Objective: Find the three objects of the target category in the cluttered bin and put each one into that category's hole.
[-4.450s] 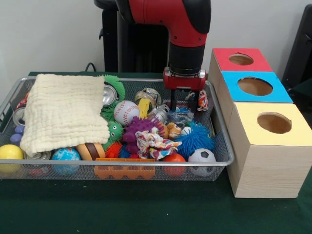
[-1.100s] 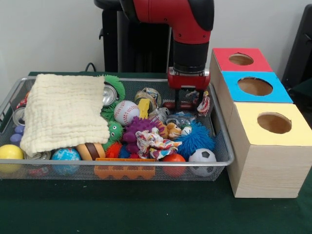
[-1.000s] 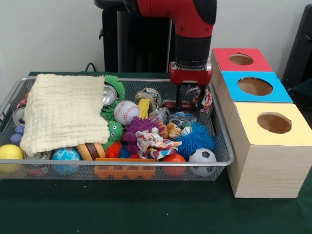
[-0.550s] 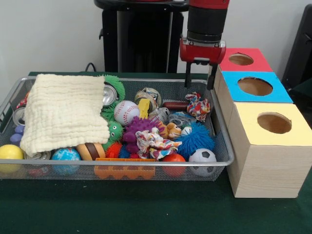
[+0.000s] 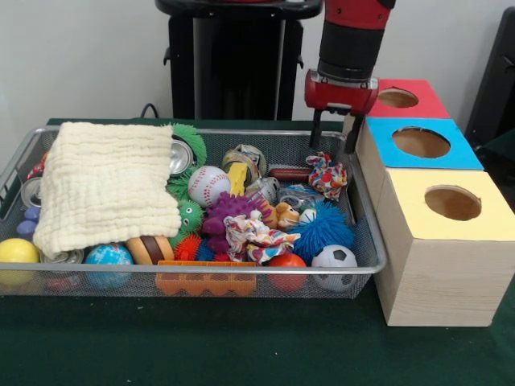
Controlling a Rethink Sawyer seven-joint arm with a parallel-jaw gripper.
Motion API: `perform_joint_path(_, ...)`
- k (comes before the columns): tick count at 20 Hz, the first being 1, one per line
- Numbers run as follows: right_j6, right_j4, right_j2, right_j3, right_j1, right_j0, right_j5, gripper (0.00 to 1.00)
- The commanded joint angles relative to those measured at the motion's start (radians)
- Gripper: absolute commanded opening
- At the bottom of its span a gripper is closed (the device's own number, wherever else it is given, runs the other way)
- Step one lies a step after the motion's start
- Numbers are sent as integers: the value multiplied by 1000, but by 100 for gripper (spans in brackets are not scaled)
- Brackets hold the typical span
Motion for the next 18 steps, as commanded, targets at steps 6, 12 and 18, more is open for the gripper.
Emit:
perform_joint_path(6,263,51,71,-57,131,-78,-179,100)
perform_joint_path(12,265,19,125,-32,135,-137,-228,100)
perform_joint_path(18,248,15,146,27,44,-162,-174,100)
